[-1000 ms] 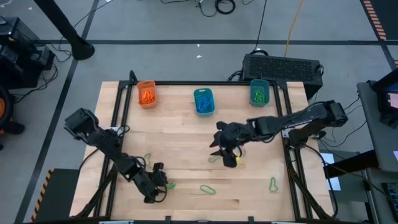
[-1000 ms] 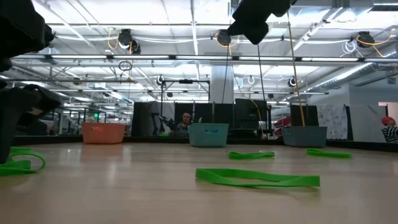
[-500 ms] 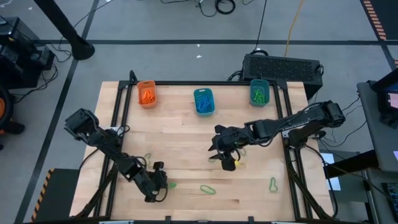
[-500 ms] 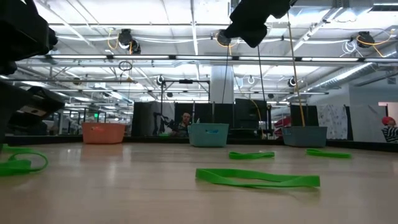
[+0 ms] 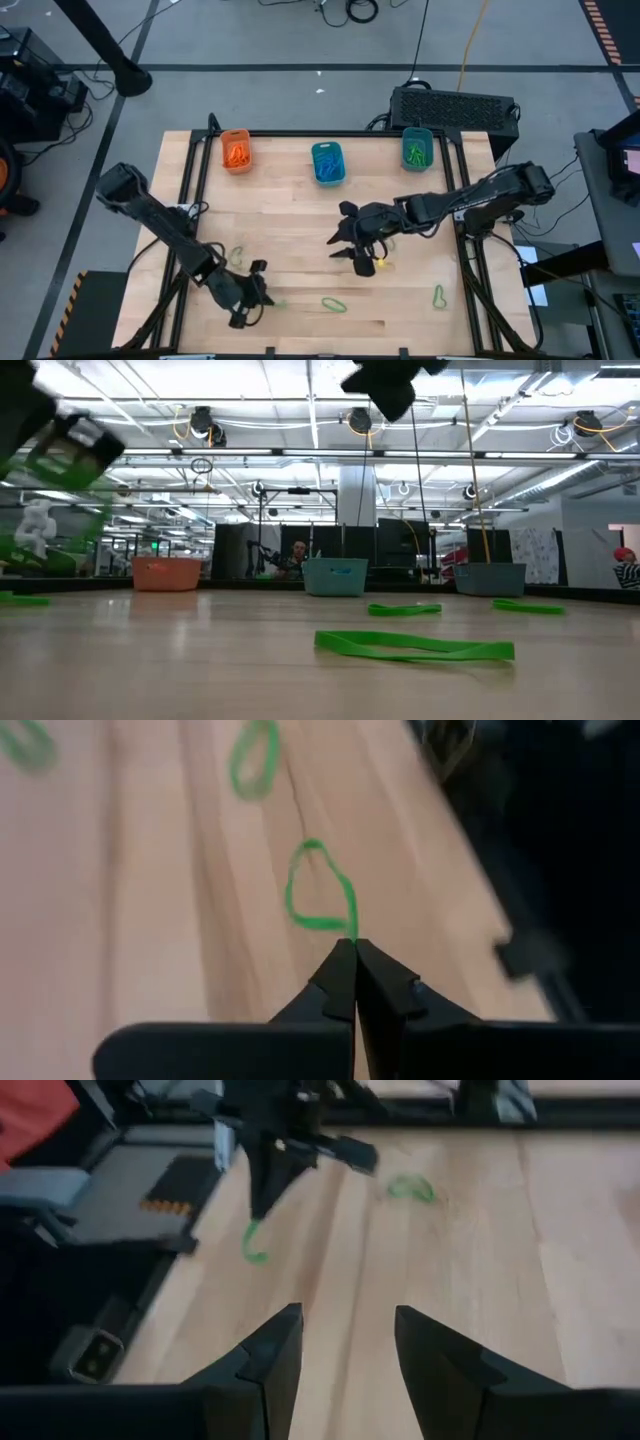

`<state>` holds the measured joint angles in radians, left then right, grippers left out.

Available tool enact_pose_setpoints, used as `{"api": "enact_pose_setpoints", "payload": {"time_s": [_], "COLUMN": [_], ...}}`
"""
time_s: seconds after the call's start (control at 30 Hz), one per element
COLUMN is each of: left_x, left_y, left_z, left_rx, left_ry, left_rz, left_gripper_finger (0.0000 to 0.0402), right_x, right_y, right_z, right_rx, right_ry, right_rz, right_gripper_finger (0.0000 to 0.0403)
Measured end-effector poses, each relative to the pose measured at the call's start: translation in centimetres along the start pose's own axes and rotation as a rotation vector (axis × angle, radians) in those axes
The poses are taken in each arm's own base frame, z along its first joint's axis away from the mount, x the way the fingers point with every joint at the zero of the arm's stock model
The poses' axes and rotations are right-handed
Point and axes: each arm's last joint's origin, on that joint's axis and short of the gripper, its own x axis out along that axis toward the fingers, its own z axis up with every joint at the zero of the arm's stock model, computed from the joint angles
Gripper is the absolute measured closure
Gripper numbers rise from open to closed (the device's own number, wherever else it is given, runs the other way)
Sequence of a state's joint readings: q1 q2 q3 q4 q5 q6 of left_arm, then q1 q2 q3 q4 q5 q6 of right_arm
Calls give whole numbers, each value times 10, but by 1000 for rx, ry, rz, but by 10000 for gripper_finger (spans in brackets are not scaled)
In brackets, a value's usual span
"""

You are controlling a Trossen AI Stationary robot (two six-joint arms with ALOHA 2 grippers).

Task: Sort rubber bands into baskets
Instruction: Put the green rubber band into the dark blue bin

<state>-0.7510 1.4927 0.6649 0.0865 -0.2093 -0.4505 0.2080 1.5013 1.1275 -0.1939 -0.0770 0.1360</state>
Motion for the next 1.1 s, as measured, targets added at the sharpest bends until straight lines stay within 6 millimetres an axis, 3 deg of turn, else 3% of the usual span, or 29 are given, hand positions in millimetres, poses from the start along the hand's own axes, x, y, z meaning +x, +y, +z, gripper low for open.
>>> {"api": "enact_pose_setpoints", "payload": {"time_s": [0.3,0.7,1.1], "left_x": [-32,-31,-31], "left_y": [15,40,41], "left_z": [34,48,51], "left_rx": [-40,-109,-91], "left_ry": [-225,-277,-286], "left_rz": [101,124,97], "left_gripper_finger": [399,400,400], "right_x": [27,84,104], "right_y": [19,27,24], "right_z": [3,-17,-23], "right_rx": [-69,-191,-213], "right_ry": [-125,-206,-269], "right_rz": [70,102,95], "right_gripper_finger": [250,250,250]}}
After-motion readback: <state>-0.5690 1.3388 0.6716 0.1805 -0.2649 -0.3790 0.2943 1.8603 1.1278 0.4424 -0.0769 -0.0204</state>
